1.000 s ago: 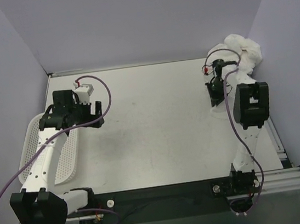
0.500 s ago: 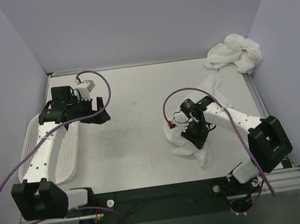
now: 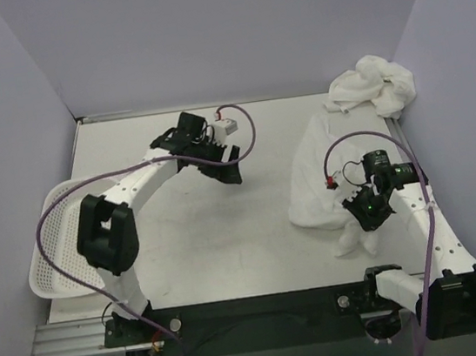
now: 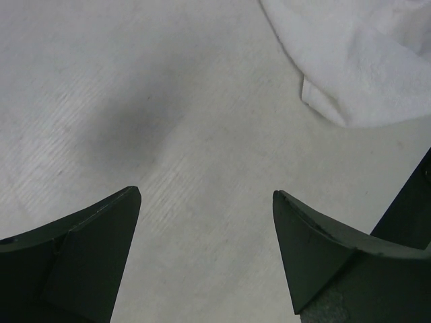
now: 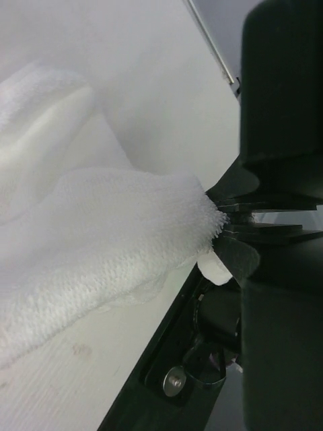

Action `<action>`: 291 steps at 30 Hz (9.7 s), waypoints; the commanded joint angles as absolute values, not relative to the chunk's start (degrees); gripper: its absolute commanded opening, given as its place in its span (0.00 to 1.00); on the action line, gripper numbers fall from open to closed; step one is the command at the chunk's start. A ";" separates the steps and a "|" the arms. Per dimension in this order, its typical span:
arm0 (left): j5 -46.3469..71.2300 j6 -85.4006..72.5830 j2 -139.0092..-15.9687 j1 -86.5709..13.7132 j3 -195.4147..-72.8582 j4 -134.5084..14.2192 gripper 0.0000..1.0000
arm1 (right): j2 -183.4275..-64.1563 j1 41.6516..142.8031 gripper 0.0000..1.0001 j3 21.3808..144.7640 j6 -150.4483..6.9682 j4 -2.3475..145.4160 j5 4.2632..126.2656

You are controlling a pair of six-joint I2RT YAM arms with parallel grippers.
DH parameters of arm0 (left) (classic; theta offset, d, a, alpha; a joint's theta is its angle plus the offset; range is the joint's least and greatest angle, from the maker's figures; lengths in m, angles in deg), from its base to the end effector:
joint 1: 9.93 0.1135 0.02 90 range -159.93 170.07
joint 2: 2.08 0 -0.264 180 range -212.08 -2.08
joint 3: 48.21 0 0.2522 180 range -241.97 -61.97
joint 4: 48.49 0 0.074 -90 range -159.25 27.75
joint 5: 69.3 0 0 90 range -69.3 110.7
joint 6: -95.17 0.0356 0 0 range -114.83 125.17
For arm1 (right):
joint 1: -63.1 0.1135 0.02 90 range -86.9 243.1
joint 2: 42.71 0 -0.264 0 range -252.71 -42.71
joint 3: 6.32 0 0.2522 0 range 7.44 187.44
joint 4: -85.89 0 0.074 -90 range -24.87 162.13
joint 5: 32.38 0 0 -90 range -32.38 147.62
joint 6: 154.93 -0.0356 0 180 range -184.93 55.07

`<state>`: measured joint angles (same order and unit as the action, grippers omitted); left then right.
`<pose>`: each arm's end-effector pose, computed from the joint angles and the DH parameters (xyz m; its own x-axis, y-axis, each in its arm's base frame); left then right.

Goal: Roll the towels
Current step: Move the towel to the center of the board, then flatten the towel

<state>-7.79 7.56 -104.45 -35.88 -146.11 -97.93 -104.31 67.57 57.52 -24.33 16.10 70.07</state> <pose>0.3433 -0.1859 0.2666 -0.6994 0.3811 -0.6046 0.6670 0.6520 -0.3606 0.1868 0.0223 0.2551 -0.5967 -0.6841 -0.4196 -0.7197 0.6874 -0.0972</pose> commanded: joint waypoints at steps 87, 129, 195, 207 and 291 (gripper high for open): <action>5.24 24.77 -98.14 -18.63 -129.29 -114.72 0.80 | -163.03 57.91 0.36 97.35 -41.37 24.40 66.07; 1.54 23.45 -105.44 -16.26 -134.65 -115.42 0.80 | -160.31 64.51 0.42 95.15 -19.05 28.53 58.75; -3.72 14.67 -97.18 -5.28 -158.97 -109.27 0.00 | -145.20 49.22 0.00 118.77 -29.15 15.35 79.15; -7.77 13.61 -89.38 -3.34 -164.02 -108.22 0.00 | -134.49 44.74 0.00 123.64 -36.36 15.18 83.89; 4.97 0.52 -138.66 -11.60 -176.04 -99.33 0.17 | -184.21 54.22 0.04 132.14 -57.97 24.67 65.20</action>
<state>1.96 1.93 -137.19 -11.97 -172.68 -97.49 -182.54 54.28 129.19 -55.69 27.31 70.49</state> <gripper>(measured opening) 0.174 0.051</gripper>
